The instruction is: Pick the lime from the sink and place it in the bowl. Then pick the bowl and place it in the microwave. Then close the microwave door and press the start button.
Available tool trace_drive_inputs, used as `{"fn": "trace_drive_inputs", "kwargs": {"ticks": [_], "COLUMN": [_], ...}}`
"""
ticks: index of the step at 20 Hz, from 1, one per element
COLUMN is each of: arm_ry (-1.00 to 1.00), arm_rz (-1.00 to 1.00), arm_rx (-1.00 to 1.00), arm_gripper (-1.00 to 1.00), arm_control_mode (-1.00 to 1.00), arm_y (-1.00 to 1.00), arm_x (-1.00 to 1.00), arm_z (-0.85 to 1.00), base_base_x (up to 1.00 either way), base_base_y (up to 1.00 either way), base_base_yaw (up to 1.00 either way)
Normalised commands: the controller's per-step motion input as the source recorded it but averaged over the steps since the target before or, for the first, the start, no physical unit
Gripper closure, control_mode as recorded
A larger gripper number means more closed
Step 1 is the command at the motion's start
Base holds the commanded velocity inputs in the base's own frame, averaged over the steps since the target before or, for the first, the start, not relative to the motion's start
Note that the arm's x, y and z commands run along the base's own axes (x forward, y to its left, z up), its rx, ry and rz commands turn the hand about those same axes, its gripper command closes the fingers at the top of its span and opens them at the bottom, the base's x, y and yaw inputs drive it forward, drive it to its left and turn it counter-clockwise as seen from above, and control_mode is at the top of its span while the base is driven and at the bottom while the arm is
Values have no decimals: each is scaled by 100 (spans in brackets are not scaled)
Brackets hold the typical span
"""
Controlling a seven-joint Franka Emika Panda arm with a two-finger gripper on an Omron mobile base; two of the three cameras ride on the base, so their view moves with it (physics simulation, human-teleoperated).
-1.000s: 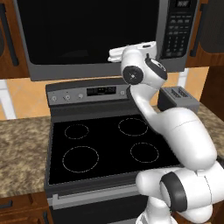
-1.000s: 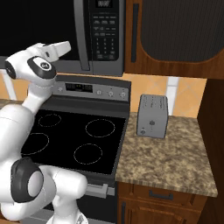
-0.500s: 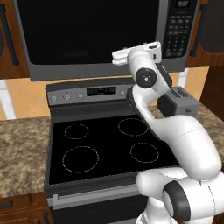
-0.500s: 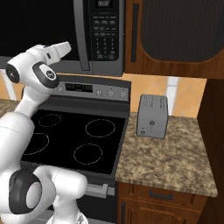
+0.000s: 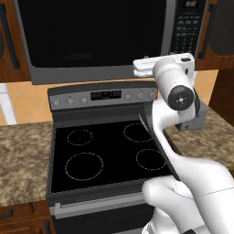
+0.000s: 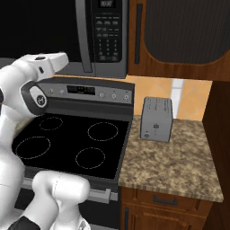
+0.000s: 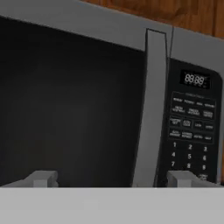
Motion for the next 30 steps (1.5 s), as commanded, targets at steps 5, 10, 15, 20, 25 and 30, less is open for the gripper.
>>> {"fn": "trace_drive_inputs", "kwargs": {"ticks": [5,10,15,20,25,30], "arm_ry": [6,7,24,23,31,26], "arm_rz": [0,9,21,22,13,6], "arm_rx": [43,54,74,85,79,53], "arm_gripper": [-100,-100,-100,-100,-100,-100], "arm_control_mode": [-100,-100,-100,-100,-100,-100], "arm_y": [-12,0,-8,-40,-40,-36], "arm_x": [-99,-77,-55,-7,5,43], "arm_z": [21,-1,-19,-39,-5,0], "base_base_x": [0,0,0,0,0,0], "base_base_y": [0,0,0,0,0,0], "base_base_yaw": [0,0,0,0,0,0]}}
